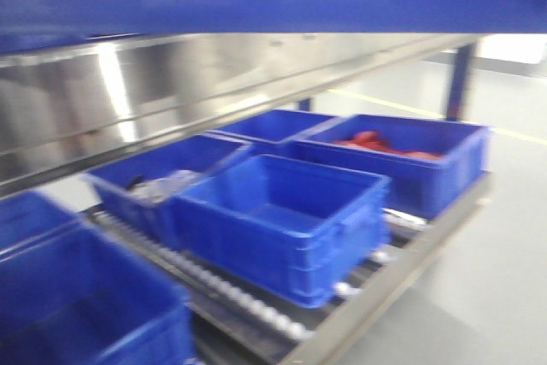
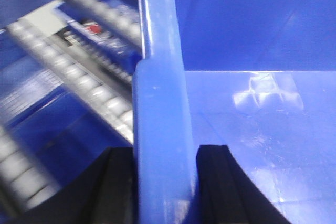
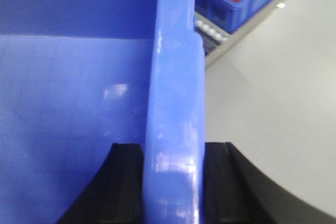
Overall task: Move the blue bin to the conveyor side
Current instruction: 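Hold the bin with both grippers while the base turns away from rack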
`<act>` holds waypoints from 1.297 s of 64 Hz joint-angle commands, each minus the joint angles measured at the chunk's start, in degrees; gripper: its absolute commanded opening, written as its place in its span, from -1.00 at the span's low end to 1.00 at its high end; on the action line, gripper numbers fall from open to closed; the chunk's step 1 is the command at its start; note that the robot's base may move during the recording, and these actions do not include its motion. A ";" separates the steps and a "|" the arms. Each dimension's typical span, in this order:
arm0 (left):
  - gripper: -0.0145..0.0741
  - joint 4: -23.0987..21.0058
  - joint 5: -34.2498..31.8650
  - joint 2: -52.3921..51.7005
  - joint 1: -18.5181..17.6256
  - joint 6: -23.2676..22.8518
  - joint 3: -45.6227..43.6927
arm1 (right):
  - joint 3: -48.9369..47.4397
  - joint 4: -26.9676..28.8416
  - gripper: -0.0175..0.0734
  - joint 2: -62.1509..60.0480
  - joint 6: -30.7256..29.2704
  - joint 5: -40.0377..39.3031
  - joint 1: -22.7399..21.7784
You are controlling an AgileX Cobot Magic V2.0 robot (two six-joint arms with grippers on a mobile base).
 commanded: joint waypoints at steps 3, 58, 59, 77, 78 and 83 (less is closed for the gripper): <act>-0.72 -0.31 -5.66 -1.14 -0.23 0.60 -1.06 | -0.69 -0.94 -0.79 -1.25 -0.39 -5.24 -0.35; -0.72 -0.31 -5.66 -1.14 -0.23 0.60 -1.06 | -0.69 -0.94 -0.79 -1.25 -0.39 -5.24 -0.35; -0.72 -0.31 -5.66 -1.14 -0.23 0.60 -1.06 | -0.69 -0.94 -0.79 -1.25 -0.39 -5.24 -0.35; -0.72 -0.31 -5.66 -1.14 -0.23 0.60 -1.06 | -0.69 -0.94 -0.79 -1.25 -0.39 -5.24 -0.35; -0.72 -0.31 -5.66 -1.14 -0.23 0.60 -1.06 | -0.69 -0.94 -0.79 -1.25 -0.39 -5.24 -0.35; -0.72 -0.31 -5.66 -1.14 -0.23 0.60 -1.06 | -0.69 -0.94 -0.79 -1.25 -0.39 -5.24 -0.35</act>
